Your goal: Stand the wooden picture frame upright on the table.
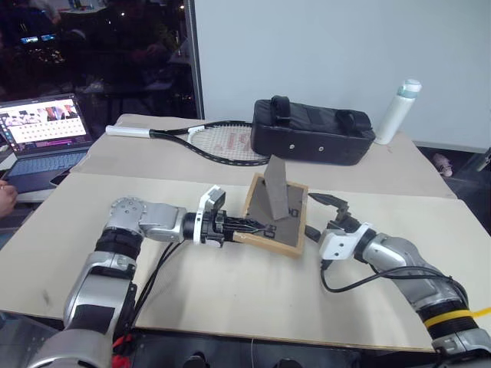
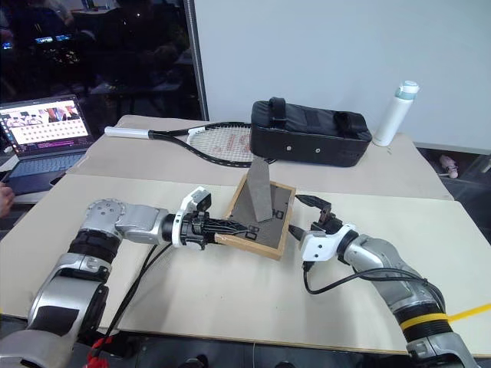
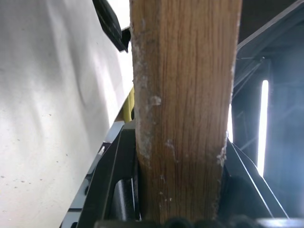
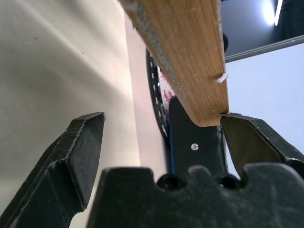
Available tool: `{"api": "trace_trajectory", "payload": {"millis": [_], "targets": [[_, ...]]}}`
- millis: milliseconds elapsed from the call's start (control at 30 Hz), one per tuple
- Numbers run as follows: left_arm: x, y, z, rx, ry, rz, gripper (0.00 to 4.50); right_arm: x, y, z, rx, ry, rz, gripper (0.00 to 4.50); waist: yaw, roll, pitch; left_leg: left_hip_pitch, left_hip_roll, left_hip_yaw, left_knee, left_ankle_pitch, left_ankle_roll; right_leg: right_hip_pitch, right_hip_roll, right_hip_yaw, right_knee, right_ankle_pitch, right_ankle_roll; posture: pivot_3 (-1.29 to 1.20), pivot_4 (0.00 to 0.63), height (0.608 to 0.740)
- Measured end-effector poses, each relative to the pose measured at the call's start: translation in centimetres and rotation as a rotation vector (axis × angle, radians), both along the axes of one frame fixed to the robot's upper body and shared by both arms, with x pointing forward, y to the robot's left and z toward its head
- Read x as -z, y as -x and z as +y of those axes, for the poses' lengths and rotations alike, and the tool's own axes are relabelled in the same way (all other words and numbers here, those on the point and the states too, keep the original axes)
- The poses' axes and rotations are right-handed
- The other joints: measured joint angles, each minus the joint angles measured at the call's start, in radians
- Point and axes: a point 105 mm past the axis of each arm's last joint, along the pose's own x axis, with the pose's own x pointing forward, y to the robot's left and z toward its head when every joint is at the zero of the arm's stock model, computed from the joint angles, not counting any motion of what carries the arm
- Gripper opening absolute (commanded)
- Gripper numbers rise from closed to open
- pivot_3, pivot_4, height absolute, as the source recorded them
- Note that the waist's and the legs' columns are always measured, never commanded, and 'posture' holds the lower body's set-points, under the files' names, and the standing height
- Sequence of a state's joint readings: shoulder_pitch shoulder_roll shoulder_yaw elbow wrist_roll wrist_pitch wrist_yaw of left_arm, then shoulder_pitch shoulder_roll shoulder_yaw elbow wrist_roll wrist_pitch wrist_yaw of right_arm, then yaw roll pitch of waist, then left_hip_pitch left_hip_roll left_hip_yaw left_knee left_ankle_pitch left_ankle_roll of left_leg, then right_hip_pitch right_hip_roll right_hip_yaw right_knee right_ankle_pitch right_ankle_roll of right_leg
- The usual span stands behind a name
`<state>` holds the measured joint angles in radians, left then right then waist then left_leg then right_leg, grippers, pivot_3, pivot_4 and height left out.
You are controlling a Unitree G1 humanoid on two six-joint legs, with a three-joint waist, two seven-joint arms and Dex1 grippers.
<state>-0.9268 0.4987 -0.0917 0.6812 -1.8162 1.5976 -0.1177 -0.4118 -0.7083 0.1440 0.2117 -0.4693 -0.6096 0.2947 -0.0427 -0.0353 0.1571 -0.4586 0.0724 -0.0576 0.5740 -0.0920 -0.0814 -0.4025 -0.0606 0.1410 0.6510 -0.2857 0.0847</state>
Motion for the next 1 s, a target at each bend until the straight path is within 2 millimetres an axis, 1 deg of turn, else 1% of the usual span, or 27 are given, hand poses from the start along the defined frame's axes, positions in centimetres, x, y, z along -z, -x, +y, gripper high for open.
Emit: {"api": "trace_trajectory", "payload": {"millis": [67, 100, 133, 167, 200, 333, 400, 433, 533, 567, 667, 767, 800, 833, 1000], "targets": [[0.6, 0.1, -0.2, 0.005, -0.042, 0.006, 1.19, -0.3, 0.2, 0.4, -0.019, -0.012, -0.024, 2.73, 0.000, 0.000, 0.000, 0.000, 0.000, 0.000, 0.000, 0.000, 0.000, 0.000, 0.000, 0.000, 0.000, 0.000, 0.000, 0.00, 0.150, 0.726], [0.7, 0.2, -0.5, 0.012, -0.035, 0.011, 1.19, -0.3, 0.2, 0.4, -0.021, 0.001, -0.030, 2.49, 0.000, 0.000, 0.000, 0.000, 0.000, 0.000, 0.000, 0.000, 0.000, 0.000, 0.000, 0.000, 0.000, 0.000, 0.000, 0.00, 0.150, 0.726], [0.6, 0.2, -0.6, 0.013, -0.029, 0.011, 1.19, -0.2, 0.2, 0.5, -0.022, 0.009, -0.035, 2.04, 0.000, 0.000, 0.000, 0.000, 0.000, 0.000, 0.000, 0.000, 0.000, 0.000, 0.000, 0.000, 0.001, 0.000, 0.000, 0.00, 0.150, 0.726], [0.4, 0.2, -0.5, 0.011, -0.019, 0.013, 1.19, -0.3, 0.2, 0.5, -0.023, 0.010, -0.044, 1.73, -0.001, 0.000, 0.000, 0.000, 0.000, 0.000, 0.000, 0.000, 0.000, 0.000, 0.000, 0.000, 0.001, 0.000, 0.000, 0.00, 0.150, 0.726], [0.3, 0.2, -0.5, 0.008, -0.004, 0.017, 1.19, -0.5, 0.3, 0.5, -0.024, 0.011, -0.062, 1.55, -0.001, 0.000, 0.000, 0.001, 0.000, 0.000, 0.000, 0.001, 0.000, 0.000, 0.000, 0.000, 0.002, 0.000, 0.000, 0.00, 0.150, 0.726], [0.1, 0.2, -0.4, 0.007, 0.008, 0.026, 1.19, -0.6, 0.5, 0.4, -0.037, -0.008, -0.051, 1.55, -0.001, 0.000, 0.000, 0.002, -0.001, 0.000, 0.000, 0.001, -0.001, 0.000, 0.000, 0.000, 0.005, 0.000, 0.000, 0.00, 0.150, 0.726], [0.1, 0.2, -0.4, 0.006, 0.009, 0.028, 1.19, -0.7, 0.7, 0.2, -0.044, -0.015, -0.042, 2.49, -0.001, 0.000, 0.000, 0.002, -0.001, 0.000, 0.001, 0.001, -0.001, 0.000, 0.000, 0.000, 0.005, 0.000, 0.000, 0.00, 0.150, 0.726], [0.2, 0.1, -0.4, 0.003, -0.003, 0.024, 1.19, -0.7, 0.7, 0.2, -0.045, -0.025, -0.034, 2.67, -0.002, 0.000, 0.000, 0.002, -0.001, -0.001, 0.001, 0.001, -0.001, 0.000, 0.000, 0.000, 0.006, 0.000, 0.000, 0.00, 0.150, 0.726], [0.4, 0.0, -0.5, -0.004, -0.027, 0.014, 1.19, -0.8, 0.7, 0.2, -0.048, -0.054, -0.030, 3.72, -0.003, 0.000, 0.000, 0.002, -0.001, -0.001, 0.001, 0.002, -0.001, 0.000, 0.000, 0.000, 0.006, 0.000, 0.000, 0.00, 0.150, 0.726], [0.4, 0.1, -0.5, -0.003, -0.034, 0.011, 1.19, -0.8, 0.7, 0.3, -0.047, -0.056, -0.033, 3.72, -0.003, 0.000, 0.000, 0.002, -0.001, -0.001, 0.001, 0.002, -0.001, 0.000, 0.000, 0.000, 0.006, 0.000, 0.000, 0.00, 0.150, 0.726], [0.2, 0.1, -0.7, 0.003, -0.033, 0.000, 1.19, -0.8, 0.5, 0.5, -0.052, -0.071, -0.026, 3.23, -0.002, 0.000, 0.000, 0.002, -0.001, -0.001, 0.001, 0.002, -0.001, 0.000, 0.000, 0.000, 0.006, 0.000, 0.000, 0.00, 0.150, 0.726], [-0.1, 0.3, -0.8, 0.009, -0.019, -0.011, 1.19, -0.8, 0.5, 0.7, -0.056, -0.077, -0.022, 2.10, -0.001, 0.000, 0.000, 0.002, -0.001, -0.001, 0.001, 0.002, -0.001, 0.000, 0.000, 0.000, 0.006, 0.000, 0.000, 0.00, 0.150, 0.726], [-0.3, 0.2, -0.8, 0.003, 0.001, -0.004, 1.19, -0.9, 0.5, 0.7, -0.059, -0.074, -0.029, 1.89, -0.002, 0.000, 0.000, 0.002, -0.001, -0.001, 0.001, 0.002, -0.001, 0.000, 0.000, 0.000, 0.006, 0.000, 0.000, 0.00, 0.150, 0.726], [-0.2, 0.2, -0.8, 0.000, 0.011, 0.002, 1.19, -1.1, 0.4, 0.8, -0.061, -0.065, -0.034, 1.76, -0.003, 0.000, 0.000, 0.002, -0.001, -0.001, 0.001, 0.002, -0.001, 0.000, 0.000, 0.000, 0.006, 0.000, 0.000, 0.00, 0.150, 0.726], [0.0, 0.4, -0.6, -0.006, 0.014, 0.001, 1.19, -1.0, 0.4, 0.9, -0.069, -0.059, -0.027, 1.74, -0.002, 0.000, 0.000, 0.002, -0.001, -0.001, 0.001, 0.002, -0.001, 0.000, 0.000, 0.000, 0.006, 0.000, 0.000, 0.00, 0.150, 0.726]]}}
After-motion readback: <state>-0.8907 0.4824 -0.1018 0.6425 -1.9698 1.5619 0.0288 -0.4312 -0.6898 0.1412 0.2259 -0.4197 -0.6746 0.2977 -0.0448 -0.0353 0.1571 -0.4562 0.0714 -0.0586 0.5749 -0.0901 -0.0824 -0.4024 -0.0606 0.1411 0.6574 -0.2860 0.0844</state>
